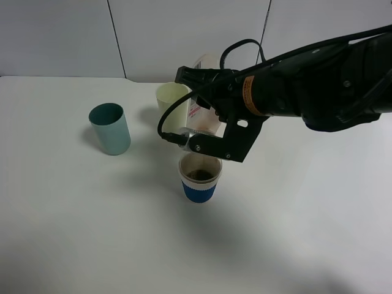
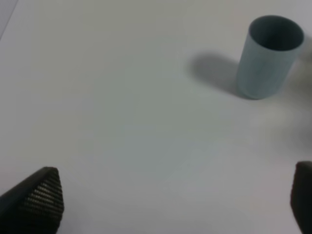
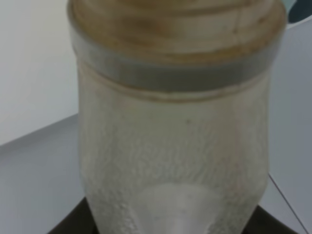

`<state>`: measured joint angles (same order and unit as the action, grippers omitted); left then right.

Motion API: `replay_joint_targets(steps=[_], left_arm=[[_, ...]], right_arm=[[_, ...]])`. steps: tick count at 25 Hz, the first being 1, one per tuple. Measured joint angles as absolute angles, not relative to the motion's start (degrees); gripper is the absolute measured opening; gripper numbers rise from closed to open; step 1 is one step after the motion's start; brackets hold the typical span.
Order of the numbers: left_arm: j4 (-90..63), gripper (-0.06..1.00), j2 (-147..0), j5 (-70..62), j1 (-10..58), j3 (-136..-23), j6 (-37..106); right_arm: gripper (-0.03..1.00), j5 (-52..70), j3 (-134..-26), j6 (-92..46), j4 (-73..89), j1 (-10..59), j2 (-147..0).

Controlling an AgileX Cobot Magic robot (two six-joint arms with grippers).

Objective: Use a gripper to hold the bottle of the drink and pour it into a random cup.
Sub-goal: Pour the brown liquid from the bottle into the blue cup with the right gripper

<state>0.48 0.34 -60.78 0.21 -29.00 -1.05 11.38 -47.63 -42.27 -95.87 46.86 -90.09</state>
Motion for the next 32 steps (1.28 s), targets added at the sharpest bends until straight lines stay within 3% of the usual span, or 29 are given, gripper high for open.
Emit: replay_joint_targets(steps=[21, 32], left_arm=[[0.5, 0.93, 0.3, -60.8, 0.2, -29.0, -1.0], [0.5, 0.93, 0.3, -60.8, 0.2, -29.0, -1.0]], right_arm=[[0.36, 12.4, -48.9, -38.8, -99.1, 48.2, -90.1], [0.36, 11.2, -48.9, -18.2, -86.8, 48.2, -90.1]])
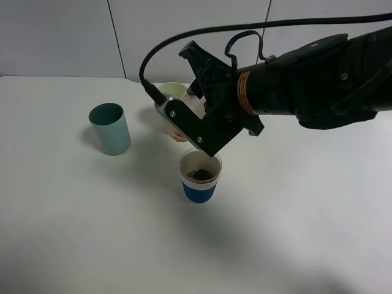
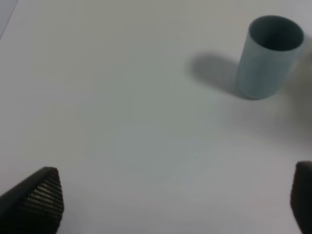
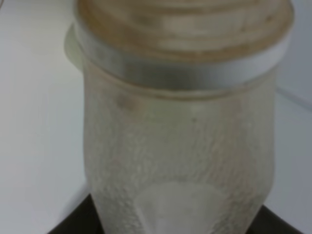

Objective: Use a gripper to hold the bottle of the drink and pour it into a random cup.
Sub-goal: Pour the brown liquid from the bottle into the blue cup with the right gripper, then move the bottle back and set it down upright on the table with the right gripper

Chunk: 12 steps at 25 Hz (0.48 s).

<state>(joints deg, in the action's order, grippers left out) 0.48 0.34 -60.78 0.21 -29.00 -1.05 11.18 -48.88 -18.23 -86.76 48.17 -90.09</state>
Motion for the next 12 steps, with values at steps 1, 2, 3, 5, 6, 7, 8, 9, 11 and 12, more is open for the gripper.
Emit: replay_joint_targets(steps=[1, 2, 3, 5, 6, 7, 8, 9, 11, 12], left_arm=[[0.5, 0.93, 0.3, -60.8, 0.2, -29.0, -1.0], [0.5, 0.93, 0.3, -60.8, 0.2, -29.0, -1.0], [0.5, 0.93, 0.3, -60.8, 0.2, -29.0, -1.0], [0.5, 0.93, 0.3, -60.8, 0.2, -29.0, -1.0], [0.5, 0.93, 0.3, -60.8, 0.2, -29.0, -1.0], [0.5, 0.93, 0.3, -60.8, 0.2, -29.0, -1.0], [0.5, 0.93, 0.3, -60.8, 0.2, -29.0, -1.0], [0.5, 0.93, 0.3, -60.8, 0.2, -29.0, -1.0], [0.5, 0.93, 0.3, -60.8, 0.2, -29.0, -1.0], [0.5, 0.93, 0.3, -60.8, 0.2, -29.0, -1.0]], right_arm=[[0.36, 11.2, -48.9, -16.0, -85.5, 48.2, -90.1], [0.36, 11.3, -48.9, -13.7, -84.0, 48.2, -90.1], [0.36, 11.4, -48.9, -12.0, -82.4, 48.2, -90.1], [0.36, 11.4, -48.9, -8.1, -79.2, 47.7, -90.0], [0.36, 11.4, -48.9, -6.4, -77.3, 47.2, -89.9], [0.36, 11.4, -48.9, -4.9, -75.4, 46.8, -89.7], [0.36, 11.4, -48.9, -3.2, -73.3, 46.2, -89.4], [0.36, 11.3, -48.9, -1.4, -71.9, 45.7, -89.0], [0.36, 11.0, -48.9, 1.9, -68.8, 44.7, -87.6], [0.36, 10.9, -48.9, 3.8, -67.6, 44.1, -86.7]])
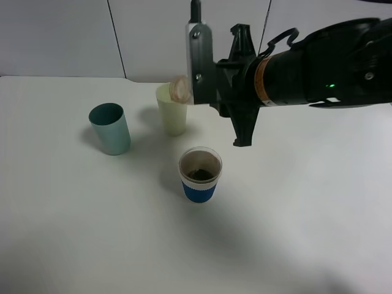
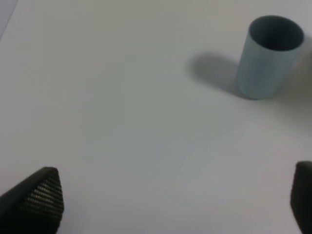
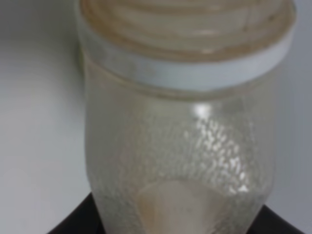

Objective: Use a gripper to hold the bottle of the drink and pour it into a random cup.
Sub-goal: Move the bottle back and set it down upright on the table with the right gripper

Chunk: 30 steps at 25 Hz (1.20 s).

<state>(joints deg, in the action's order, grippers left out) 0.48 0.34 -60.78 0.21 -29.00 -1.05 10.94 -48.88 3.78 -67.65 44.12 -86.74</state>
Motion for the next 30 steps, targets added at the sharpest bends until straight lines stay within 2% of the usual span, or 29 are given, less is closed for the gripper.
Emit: replay_joint_targets(steps=[8, 18, 27, 30], left_arm=[[0.5, 0.93, 0.3, -60.8, 0.2, -29.0, -1.0], [0.5, 0.93, 0.3, -60.8, 0.2, -29.0, -1.0], [0.5, 0.93, 0.3, -60.8, 0.2, -29.0, -1.0], [0.5, 0.93, 0.3, -60.8, 0.2, -29.0, -1.0]], right_arm=[[0.36, 6.4, -48.9, 15.5, -49.7, 34.2, -80.7], [0.36, -2.1, -48.9, 16.7, -33.0, 23.1, -79.8], [0.36, -22.8, -40.5, 16.7, -21.1, 15.1, -79.7], [0.36, -25.9, -38.1, 16.3, -19.0, 12.4, -80.6]])
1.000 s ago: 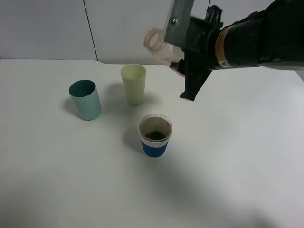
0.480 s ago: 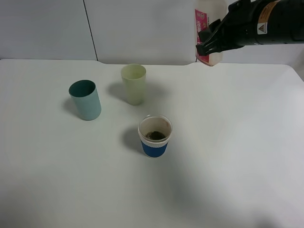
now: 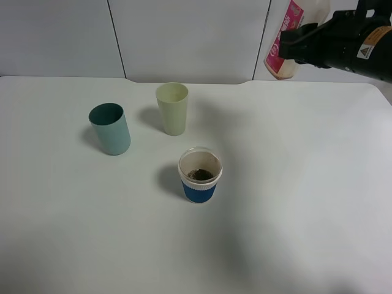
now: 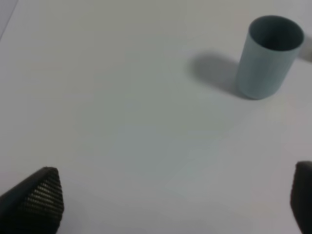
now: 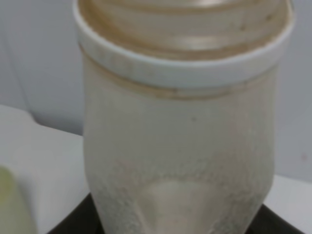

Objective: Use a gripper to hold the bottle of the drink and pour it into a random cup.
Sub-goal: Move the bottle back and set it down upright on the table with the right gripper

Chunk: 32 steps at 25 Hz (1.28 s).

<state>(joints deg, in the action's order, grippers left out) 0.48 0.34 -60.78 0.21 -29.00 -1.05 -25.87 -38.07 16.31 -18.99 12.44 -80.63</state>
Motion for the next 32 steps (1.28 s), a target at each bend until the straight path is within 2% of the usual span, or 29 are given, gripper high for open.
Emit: replay_joint_targets(steps=[6, 17, 32], left_arm=[[0.5, 0.93, 0.3, -60.8, 0.2, -29.0, -1.0], [0.5, 0.93, 0.3, -60.8, 0.2, -29.0, -1.0], [0.5, 0.93, 0.3, -60.8, 0.2, -29.0, -1.0]], right_arm=[[0.36, -27.9, -36.7, 14.6, -18.0, 10.0, -86.0], [0.36, -43.1, -36.7, 14.3, -18.0, 9.9, -98.6], [0.36, -50.3, -36.8, 14.3, -18.0, 9.9, -105.6]])
